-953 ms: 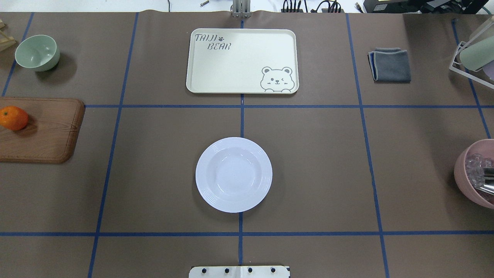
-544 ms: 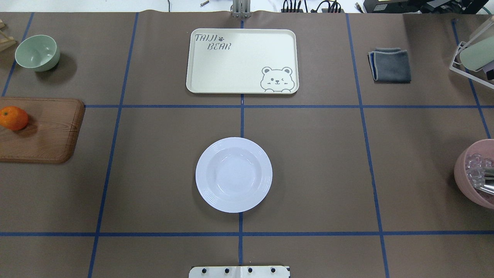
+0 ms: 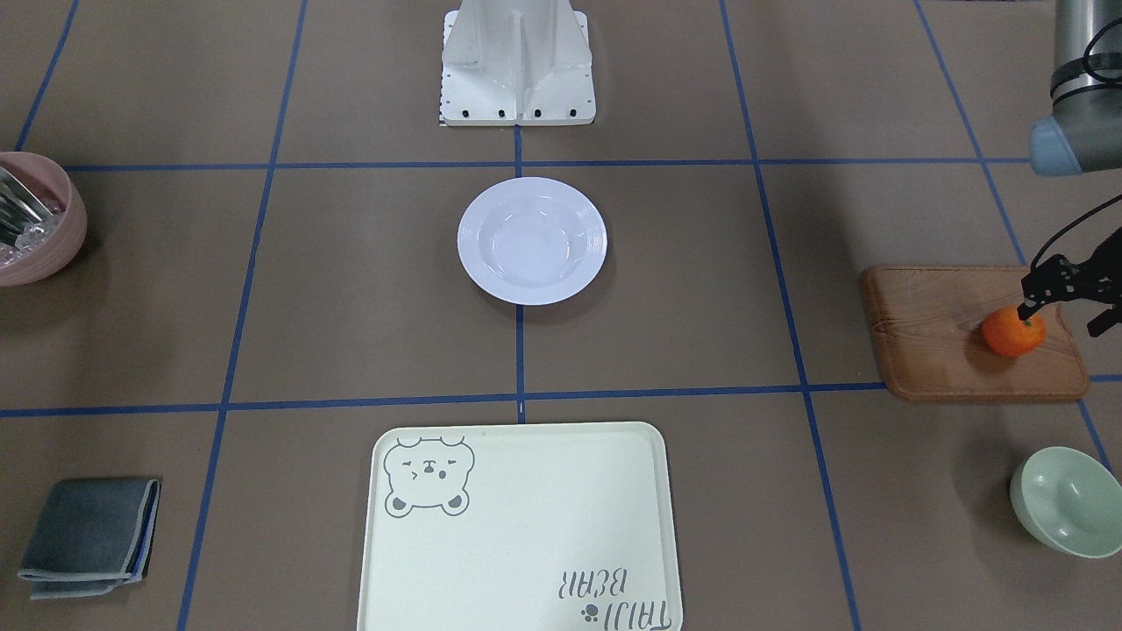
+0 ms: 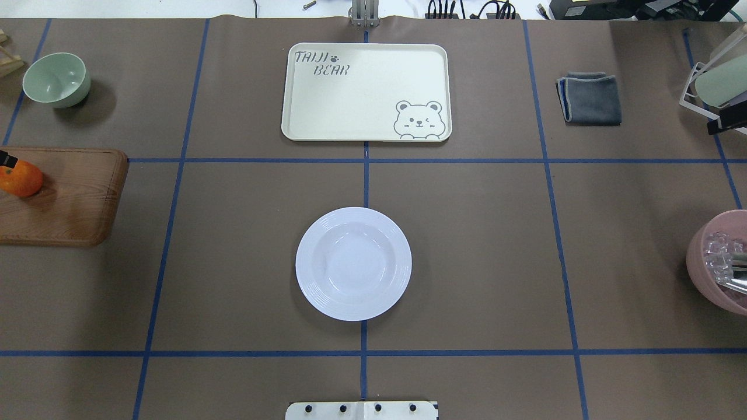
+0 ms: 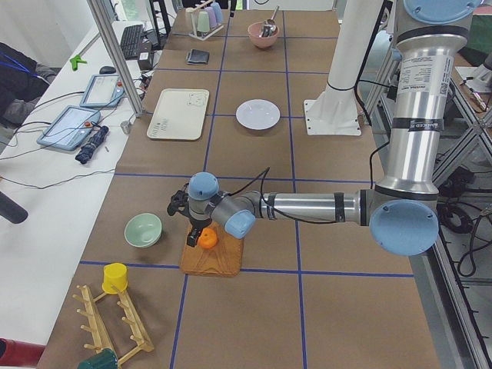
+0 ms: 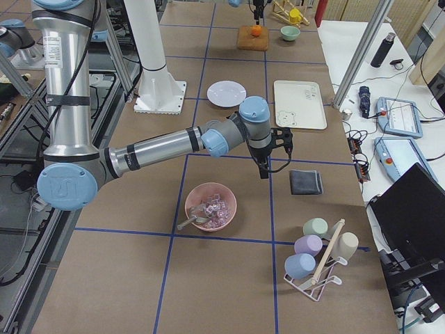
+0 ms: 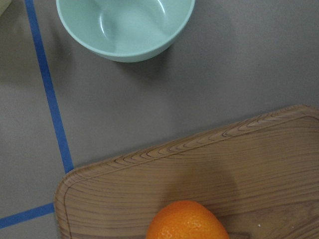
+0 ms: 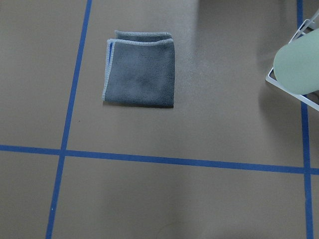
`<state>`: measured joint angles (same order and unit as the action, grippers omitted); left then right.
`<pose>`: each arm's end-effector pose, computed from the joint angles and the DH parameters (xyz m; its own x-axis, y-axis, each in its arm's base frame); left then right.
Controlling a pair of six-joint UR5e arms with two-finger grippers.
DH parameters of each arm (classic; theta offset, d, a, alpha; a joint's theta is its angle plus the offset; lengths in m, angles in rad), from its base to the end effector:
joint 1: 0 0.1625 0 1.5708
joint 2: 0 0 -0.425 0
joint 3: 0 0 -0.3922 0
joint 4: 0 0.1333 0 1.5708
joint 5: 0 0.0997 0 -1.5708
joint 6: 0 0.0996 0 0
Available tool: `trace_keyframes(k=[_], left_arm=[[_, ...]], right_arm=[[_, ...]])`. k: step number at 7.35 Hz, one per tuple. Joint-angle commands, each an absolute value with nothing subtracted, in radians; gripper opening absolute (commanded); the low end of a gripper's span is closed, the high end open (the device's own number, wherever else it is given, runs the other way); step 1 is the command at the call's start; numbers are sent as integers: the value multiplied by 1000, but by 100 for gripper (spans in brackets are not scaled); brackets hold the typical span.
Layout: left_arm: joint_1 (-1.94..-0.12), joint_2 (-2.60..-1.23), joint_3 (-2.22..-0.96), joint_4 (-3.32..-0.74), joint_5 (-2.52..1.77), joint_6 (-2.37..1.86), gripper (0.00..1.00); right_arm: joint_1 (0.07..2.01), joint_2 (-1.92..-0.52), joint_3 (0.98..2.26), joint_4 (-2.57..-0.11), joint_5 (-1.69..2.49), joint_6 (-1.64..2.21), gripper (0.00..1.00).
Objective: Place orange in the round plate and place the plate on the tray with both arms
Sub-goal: 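Lower the left gripper onto the orange on the wooden board and grasp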
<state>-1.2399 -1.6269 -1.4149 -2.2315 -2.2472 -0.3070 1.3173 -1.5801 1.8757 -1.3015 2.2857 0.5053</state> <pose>0.1083 -0.5336 0.6386 0.6831 0.2997 -0.6660 -0.0721 0.9351 0.3469 -0.0585 -0.4969 0.4834 0.6652 -0.0672 0.7436 -0.1259 0.9716 0.2004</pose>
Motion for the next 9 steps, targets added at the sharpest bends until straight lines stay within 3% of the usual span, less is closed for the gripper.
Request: trace_keyframes(k=[1, 7, 8, 9], left_arm=[[-1207, -1626, -1405, -2244, -2246, -327, 99], [-1148, -1632, -1320, -2319, -2203, -325, 94], [-1146, -1637, -1310, -2324, -2203, -325, 84], [-1144, -1637, -1312, -2325, -2203, -325, 56]], right_arm=[[1315, -1586, 1875, -1295, 2286, 508, 100], [1312, -1592, 1876, -1295, 2280, 503, 100], [1310, -1592, 1875, -1295, 2278, 502, 100], [1310, -1591, 1875, -1295, 2276, 502, 100]])
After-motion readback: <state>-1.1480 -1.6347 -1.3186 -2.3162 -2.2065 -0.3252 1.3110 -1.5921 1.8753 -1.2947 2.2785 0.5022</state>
